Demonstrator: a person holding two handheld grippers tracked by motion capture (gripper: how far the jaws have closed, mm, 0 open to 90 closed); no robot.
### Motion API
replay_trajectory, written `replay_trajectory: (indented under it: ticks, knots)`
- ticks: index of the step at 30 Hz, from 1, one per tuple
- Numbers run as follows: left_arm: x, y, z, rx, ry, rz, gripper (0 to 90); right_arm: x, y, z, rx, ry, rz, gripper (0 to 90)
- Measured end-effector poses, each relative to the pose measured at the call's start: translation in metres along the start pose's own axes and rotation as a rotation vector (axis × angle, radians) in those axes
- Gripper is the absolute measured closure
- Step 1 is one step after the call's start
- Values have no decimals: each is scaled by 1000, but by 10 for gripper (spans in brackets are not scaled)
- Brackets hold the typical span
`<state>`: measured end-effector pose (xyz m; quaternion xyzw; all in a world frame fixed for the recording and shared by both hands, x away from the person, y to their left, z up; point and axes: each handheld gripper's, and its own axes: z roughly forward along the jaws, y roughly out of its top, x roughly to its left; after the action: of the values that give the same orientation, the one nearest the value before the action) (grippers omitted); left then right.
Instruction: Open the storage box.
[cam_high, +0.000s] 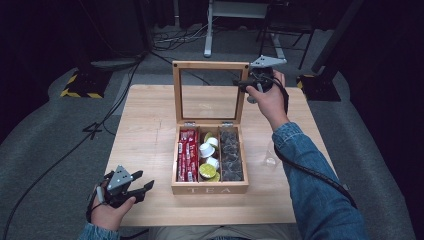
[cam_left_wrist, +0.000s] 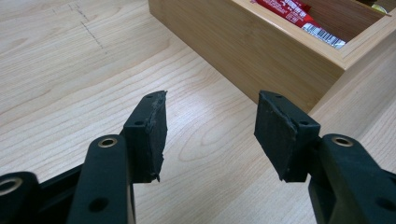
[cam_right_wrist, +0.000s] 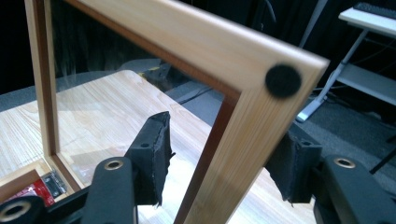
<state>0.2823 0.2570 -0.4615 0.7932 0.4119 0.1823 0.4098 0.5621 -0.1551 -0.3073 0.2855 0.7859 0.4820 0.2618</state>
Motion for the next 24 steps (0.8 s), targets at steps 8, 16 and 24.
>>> replay_trajectory:
  ticks: [8, 16, 24]
  knots:
    - [2, 0, 4, 7, -5, -10, 440, -2, -9, 9, 27, 0, 36, 412]
    - [4, 1, 5, 8, -5, -5, 439, -3, -15, 16, 67, -6, 60, 345]
    - [5, 3, 9, 9, 3, -3, 405, -4, -18, 14, 73, -4, 62, 348]
